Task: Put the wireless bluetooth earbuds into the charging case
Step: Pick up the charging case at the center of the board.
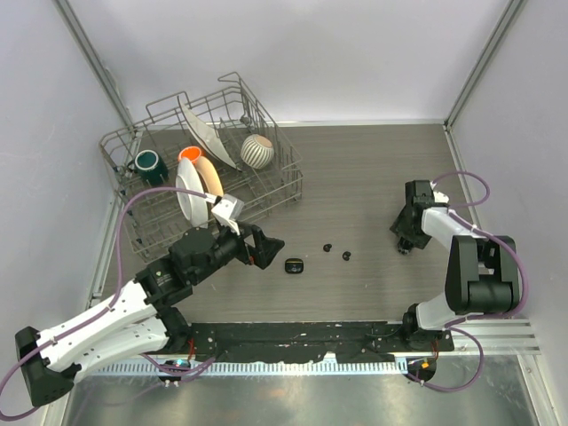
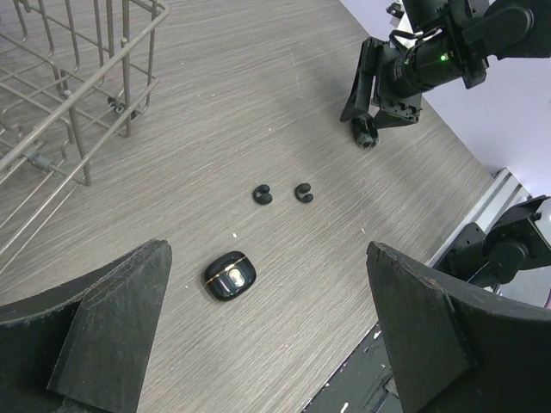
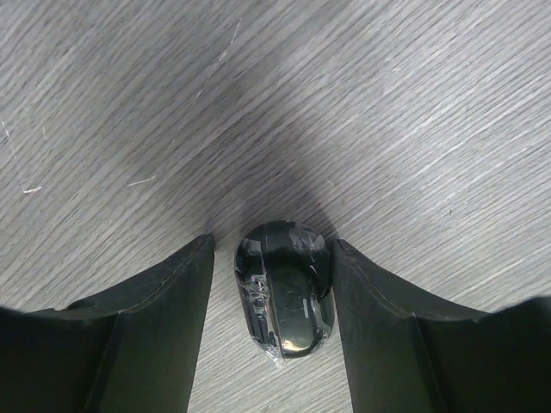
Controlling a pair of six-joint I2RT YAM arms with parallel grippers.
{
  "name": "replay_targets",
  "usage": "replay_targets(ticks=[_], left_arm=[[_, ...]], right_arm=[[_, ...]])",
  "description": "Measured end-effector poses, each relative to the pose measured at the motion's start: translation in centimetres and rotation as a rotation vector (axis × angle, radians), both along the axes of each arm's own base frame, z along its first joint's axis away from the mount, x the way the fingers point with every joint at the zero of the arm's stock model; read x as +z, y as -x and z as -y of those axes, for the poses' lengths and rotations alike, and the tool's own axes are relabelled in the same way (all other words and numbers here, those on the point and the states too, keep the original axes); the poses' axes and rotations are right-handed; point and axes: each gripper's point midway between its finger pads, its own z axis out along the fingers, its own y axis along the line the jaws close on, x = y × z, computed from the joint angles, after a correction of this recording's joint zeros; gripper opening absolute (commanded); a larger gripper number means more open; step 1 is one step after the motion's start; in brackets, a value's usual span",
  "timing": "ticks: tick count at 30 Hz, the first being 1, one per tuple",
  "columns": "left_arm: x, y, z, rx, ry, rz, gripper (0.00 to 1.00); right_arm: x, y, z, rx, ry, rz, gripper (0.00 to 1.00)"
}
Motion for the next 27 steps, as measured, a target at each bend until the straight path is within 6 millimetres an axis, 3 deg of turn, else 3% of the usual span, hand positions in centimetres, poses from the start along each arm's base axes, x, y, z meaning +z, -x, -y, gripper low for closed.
replay_targets(ticks=[9,27], left_arm=[[-0.7,0.1,0.1,0.001,0.003,-0.021,1.0],[-1.5,0.2,0.1,0.017,0.025,-0.067,1.0]], right_arm=[[-0.1,-0.2,-0.4,0.014,-0.021,0.016,0.3],[0.0,1.0,-1.3,-0.039,-0.082,0.062,0.31]])
